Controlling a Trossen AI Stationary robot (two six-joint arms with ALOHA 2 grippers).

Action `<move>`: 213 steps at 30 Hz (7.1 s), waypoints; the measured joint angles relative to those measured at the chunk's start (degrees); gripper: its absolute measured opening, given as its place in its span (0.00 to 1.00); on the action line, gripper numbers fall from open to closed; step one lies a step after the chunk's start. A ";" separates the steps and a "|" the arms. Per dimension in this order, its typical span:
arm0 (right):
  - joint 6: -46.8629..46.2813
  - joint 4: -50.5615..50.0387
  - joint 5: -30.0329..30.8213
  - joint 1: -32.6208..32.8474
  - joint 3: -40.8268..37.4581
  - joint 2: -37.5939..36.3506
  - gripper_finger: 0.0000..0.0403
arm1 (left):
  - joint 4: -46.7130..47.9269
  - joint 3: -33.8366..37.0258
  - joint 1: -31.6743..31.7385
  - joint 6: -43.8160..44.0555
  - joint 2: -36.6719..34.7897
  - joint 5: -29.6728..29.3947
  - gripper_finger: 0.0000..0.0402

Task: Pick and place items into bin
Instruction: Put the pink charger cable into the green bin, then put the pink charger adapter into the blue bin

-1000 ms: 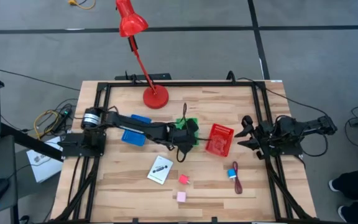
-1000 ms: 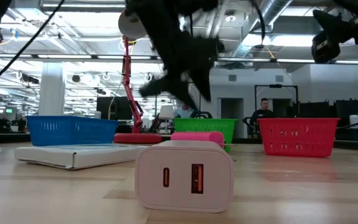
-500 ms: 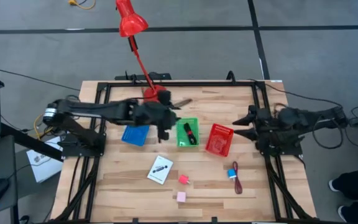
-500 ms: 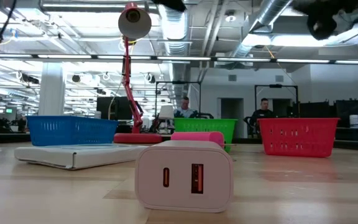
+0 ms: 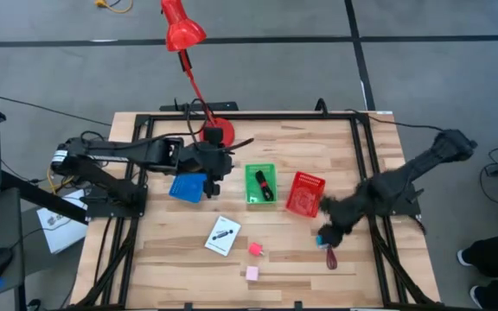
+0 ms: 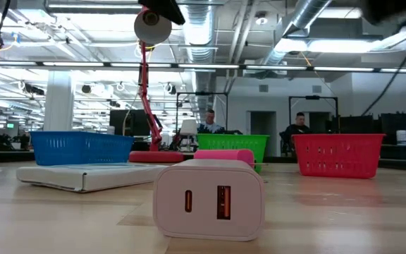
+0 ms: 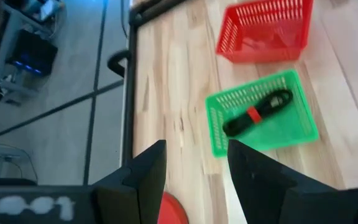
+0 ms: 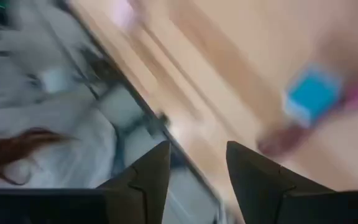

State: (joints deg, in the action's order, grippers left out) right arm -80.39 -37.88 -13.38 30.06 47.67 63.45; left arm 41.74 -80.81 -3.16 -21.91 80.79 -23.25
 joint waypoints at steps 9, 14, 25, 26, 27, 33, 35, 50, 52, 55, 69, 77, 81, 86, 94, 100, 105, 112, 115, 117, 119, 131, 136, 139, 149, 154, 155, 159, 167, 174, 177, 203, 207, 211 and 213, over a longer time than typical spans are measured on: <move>-18.58 -2.00 -13.33 8.14 -0.12 13.86 0.41 | -7.86 5.40 0.00 -3.67 -0.02 -2.09 0.40; -18.45 -3.89 -11.26 7.60 -0.12 18.69 0.39 | -10.21 6.98 -0.01 -4.99 -0.04 -2.08 0.40; -15.06 -3.25 -8.34 6.56 -0.14 29.62 0.39 | -10.65 7.01 -0.01 -5.19 -0.07 -2.12 0.40; -14.75 -3.33 -7.45 6.60 -0.16 30.42 0.39 | -10.66 6.99 -0.01 -5.73 -0.07 -2.12 0.40; -14.01 -3.16 -7.07 6.60 -0.16 30.99 0.39 | -10.78 6.99 -0.02 -6.25 -0.07 -2.14 0.40; -9.80 -1.11 -5.73 5.98 -0.09 32.43 0.37 | -11.99 6.99 -0.01 -7.01 -0.09 -2.16 0.40; -9.19 -1.10 -5.40 5.75 -0.09 32.40 0.37 | -11.93 6.99 -0.02 -7.02 -0.09 -2.19 0.40; -9.14 3.94 -3.77 6.12 -0.16 31.75 0.02 | -11.75 6.99 -0.02 -6.95 -0.09 -3.08 0.40; -10.63 4.59 -3.08 6.71 -0.16 30.54 0.03 | -11.78 6.99 -0.02 -6.68 -0.09 -3.08 0.40; -12.37 4.62 -2.75 7.95 0.95 27.60 0.02 | -11.99 6.99 -0.01 -5.68 -0.09 -3.10 0.40; 2.04 -1.73 35.20 -1.37 4.14 14.02 0.01 | -12.45 6.77 -0.02 -4.40 -0.11 -3.11 0.40; 31.61 16.55 20.03 -21.91 4.12 18.80 0.00 | -11.36 3.14 -1.11 -4.46 -0.13 -6.24 0.40; 38.66 21.72 11.78 -28.33 4.15 22.89 0.00 | -10.94 2.14 -1.36 -4.52 -0.17 -7.22 0.40; 41.66 20.83 6.90 -32.78 5.27 28.24 0.01 | -10.61 1.75 -1.33 -4.55 -0.17 -8.90 0.40; 46.41 15.36 5.50 -34.32 12.69 32.89 0.03 | -8.09 1.74 -1.33 -4.53 -0.17 -9.90 0.40; 46.24 6.39 5.69 -34.05 20.26 34.58 0.07 | -4.64 1.75 -1.33 -3.94 -0.15 -10.05 0.40; 46.39 5.09 7.40 -34.17 21.39 34.48 0.14 | -3.55 1.75 -1.33 -2.29 -0.15 -10.08 0.40; 47.93 2.28 7.45 -35.19 21.37 34.48 0.18 | -2.83 1.75 -1.43 -0.55 -0.15 -10.26 0.40; 49.34 1.99 7.08 -35.28 21.33 33.47 0.17 | -2.49 1.75 -1.98 -0.54 -0.17 -10.47 0.40; 51.95 1.75 6.47 -34.99 22.27 32.01 0.17 | -2.08 1.75 -2.76 -0.34 -0.41 -10.47 0.40; 54.45 1.50 6.33 -34.37 23.41 29.96 0.17 | -0.51 1.77 -4.09 0.84 -1.13 -10.42 0.40; 63.67 1.35 8.97 -26.50 25.35 15.07 0.16 | 17.83 2.77 -11.18 29.85 -2.02 -2.11 0.40; 63.90 1.44 8.96 -23.46 25.35 14.01 0.16 | 12.08 7.29 -11.31 27.83 -1.84 7.75 0.40; 63.90 1.34 8.96 -22.18 25.35 14.63 0.16 | 2.42 11.56 -11.95 18.07 -1.84 16.29 0.40; 58.00 -1.06 12.41 -21.92 25.30 15.18 0.16 | -28.42 21.94 -12.35 5.15 4.35 26.21 0.40; 57.95 -0.79 12.37 -21.94 25.30 15.18 0.16 | -35.16 22.01 -12.35 4.71 13.39 26.81 0.40; 57.94 -0.78 12.34 -21.94 25.30 15.18 0.16 | -36.72 21.95 -12.33 5.36 15.04 27.81 0.40; 57.91 -1.17 12.37 -21.94 25.28 15.18 0.16 | -39.04 20.16 -12.35 5.92 20.39 35.35 0.43; 58.18 -1.13 12.17 -21.81 25.28 15.18 0.16 | -41.71 18.36 -13.49 6.34 24.50 36.14 0.50; 58.31 -0.71 11.99 -21.81 25.28 15.18 0.16 | -42.33 18.36 -13.46 7.49 24.61 36.18 0.58; 58.30 -0.67 11.97 -21.81 25.28 15.18 0.16 | -42.41 18.43 -13.53 7.03 25.85 35.84 0.61; 58.31 -0.94 11.93 -21.83 25.26 15.18 0.16 | -51.61 17.59 -12.15 12.63 35.87 38.61 0.66; 58.31 -1.12 11.93 -21.82 25.26 15.18 0.16 | -52.16 17.51 -11.52 12.59 35.54 38.39 0.66; 58.31 -1.12 11.93 -21.81 25.26 15.18 0.16 | -52.26 17.51 -10.98 12.79 35.56 39.33 0.65; 58.31 -1.12 11.93 -21.83 25.26 15.18 0.16 | -51.65 17.53 -10.98 12.79 35.56 39.28 0.64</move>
State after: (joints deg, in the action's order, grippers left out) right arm -22.09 -39.00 -1.45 8.23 72.93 78.63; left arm -9.91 -63.29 -14.14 -9.13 116.36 16.03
